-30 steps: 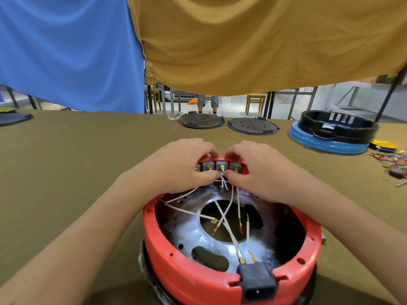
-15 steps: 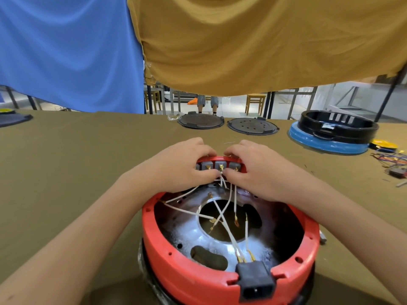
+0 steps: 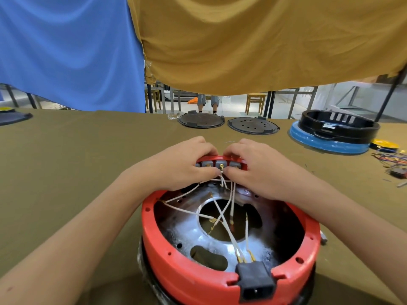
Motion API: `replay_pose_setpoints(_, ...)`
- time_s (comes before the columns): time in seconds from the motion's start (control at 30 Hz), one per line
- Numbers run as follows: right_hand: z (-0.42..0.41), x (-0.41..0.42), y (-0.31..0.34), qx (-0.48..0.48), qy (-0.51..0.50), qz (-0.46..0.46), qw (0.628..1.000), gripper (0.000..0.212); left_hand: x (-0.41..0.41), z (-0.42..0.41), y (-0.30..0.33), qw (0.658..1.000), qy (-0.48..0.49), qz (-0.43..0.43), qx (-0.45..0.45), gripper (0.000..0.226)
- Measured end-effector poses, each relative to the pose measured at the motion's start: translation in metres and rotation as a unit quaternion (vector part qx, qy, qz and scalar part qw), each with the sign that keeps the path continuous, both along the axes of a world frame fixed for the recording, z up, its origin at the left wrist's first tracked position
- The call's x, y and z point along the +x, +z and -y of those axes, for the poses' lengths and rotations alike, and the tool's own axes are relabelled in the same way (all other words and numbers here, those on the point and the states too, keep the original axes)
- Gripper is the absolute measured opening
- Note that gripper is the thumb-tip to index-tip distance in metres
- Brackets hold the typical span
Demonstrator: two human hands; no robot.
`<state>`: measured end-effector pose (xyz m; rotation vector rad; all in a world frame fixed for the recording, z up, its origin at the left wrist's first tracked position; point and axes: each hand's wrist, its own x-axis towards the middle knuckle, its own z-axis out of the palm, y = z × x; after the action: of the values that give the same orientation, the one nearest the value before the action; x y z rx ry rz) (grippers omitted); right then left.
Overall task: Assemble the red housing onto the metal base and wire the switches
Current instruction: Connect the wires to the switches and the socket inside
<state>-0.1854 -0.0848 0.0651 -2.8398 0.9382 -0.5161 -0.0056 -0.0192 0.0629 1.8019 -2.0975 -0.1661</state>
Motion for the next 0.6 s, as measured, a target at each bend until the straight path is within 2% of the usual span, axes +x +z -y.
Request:
replay_pose_setpoints(0.27, -0.003, -0.005, 0.001, 0.019, 0.001, 0.037, 0.999, 0.038, -0.003, -0.006, -0.002, 1.0, -0.011, -0.013, -0.002, 0.044)
replay_pose_setpoints(0.37, -0.004, -0.012, 0.001, 0.018, -0.001, 0.081, 0.997, 0.026, -0.004, -0.008, 0.0, 1.0, -0.025, -0.009, 0.007, 0.037)
replay_pose_setpoints(0.6, -0.004, -0.021, -0.001, 0.04, -0.015, 0.066, 0.997, 0.011, -0.003, -0.017, 0.001, 0.999, -0.009, 0.036, 0.02, 0.022)
